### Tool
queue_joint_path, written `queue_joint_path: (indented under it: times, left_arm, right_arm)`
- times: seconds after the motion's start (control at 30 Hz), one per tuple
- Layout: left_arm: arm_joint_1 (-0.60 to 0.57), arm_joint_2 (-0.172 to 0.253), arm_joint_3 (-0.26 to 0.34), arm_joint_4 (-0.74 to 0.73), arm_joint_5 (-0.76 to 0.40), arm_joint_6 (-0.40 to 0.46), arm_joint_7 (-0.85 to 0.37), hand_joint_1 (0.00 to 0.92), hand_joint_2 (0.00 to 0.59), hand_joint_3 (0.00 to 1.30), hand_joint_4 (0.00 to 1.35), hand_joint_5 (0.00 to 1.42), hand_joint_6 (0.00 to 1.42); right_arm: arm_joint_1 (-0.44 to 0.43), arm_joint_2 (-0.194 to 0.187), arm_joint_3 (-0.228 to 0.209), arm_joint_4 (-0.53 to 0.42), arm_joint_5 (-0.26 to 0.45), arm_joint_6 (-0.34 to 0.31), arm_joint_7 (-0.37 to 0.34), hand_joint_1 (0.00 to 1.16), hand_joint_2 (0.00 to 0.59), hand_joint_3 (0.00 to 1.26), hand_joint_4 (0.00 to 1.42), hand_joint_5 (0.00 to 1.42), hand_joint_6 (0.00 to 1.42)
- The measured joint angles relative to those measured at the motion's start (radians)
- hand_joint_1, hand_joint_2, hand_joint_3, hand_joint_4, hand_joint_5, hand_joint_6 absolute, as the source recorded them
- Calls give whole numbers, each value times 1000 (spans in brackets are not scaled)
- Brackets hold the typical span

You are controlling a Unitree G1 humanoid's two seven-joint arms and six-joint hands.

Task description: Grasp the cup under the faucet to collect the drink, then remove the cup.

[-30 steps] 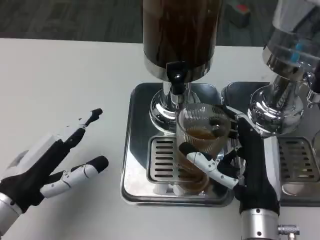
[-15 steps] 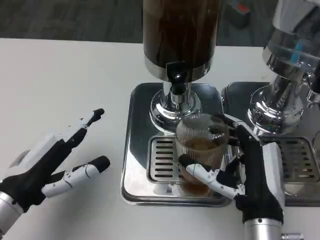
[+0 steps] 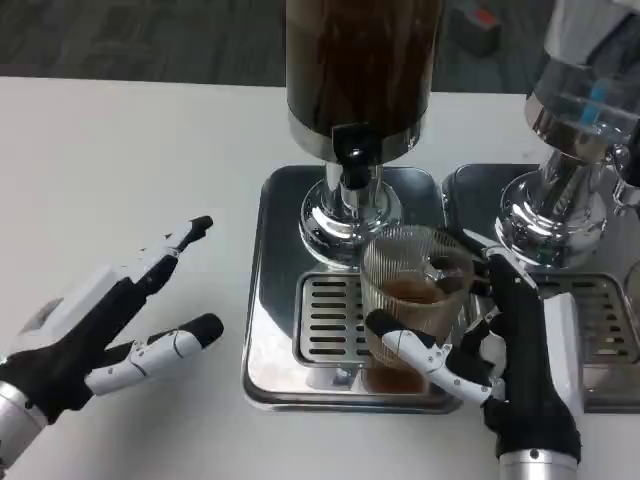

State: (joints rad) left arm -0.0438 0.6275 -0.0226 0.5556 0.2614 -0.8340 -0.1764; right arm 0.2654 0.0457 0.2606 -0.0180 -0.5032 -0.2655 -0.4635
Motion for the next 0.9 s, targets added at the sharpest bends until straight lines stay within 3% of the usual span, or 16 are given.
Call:
queue_joint_path:
  times: [0.23,0.6,0.9]
  left_arm:
    - [60,36,24,-121,92,-18,42,0,160,0,0,0,0]
    - [200,78,110,-260,250,-36,176,0,167,0,0,0,0]
    - [333,112,167,-310,377,-43,292,0,165,0,0,0,0]
  right_arm:
    - [60,-9,18,-115,10,0,55,993,226,405,594,812,1190]
    - [133,-14,68,-193,5,0,87,987,227,410,595,812,1190]
    - [176,-51,75,-268,5,0,144,980,232,411,595,812,1191]
